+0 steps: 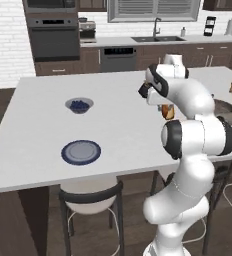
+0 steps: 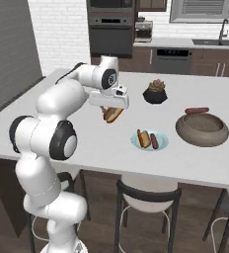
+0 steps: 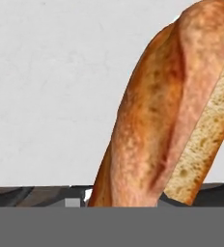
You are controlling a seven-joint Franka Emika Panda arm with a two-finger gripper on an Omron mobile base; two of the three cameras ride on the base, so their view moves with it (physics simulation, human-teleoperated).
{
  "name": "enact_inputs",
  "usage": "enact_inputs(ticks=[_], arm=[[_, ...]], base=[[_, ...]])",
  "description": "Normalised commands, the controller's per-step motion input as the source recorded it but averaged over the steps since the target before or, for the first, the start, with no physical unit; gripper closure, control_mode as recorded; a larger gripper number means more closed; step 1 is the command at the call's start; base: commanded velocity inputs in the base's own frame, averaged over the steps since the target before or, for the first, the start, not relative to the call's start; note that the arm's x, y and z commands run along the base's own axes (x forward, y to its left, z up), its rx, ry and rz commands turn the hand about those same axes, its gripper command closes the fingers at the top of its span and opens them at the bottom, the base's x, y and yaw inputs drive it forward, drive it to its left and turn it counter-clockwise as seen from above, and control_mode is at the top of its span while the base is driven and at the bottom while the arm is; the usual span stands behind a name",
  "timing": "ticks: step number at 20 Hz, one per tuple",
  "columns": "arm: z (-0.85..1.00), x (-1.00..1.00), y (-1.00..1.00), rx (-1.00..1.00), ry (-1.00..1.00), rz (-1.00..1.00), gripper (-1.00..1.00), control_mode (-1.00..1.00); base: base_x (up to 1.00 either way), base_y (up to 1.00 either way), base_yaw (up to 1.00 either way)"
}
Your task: Place one bun and one sausage from the bowl on each plate.
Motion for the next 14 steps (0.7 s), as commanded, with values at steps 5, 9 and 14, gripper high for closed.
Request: enact_inputs(ticks=[5, 9, 14], arm=[[0.00, 0.00, 0.00, 0.00, 0.00, 0.00, 1.00, 1.00], [0.00, 0.00, 0.00, 0.00, 0.00, 0.00, 1.00, 1.00], [0.00, 0.00, 0.00, 0.00, 0.00, 0.00, 1.00, 1.00]], base=[[0.13, 1.00, 0.00], [0.26, 0.94, 0.00], [0.63, 0.10, 0.05]])
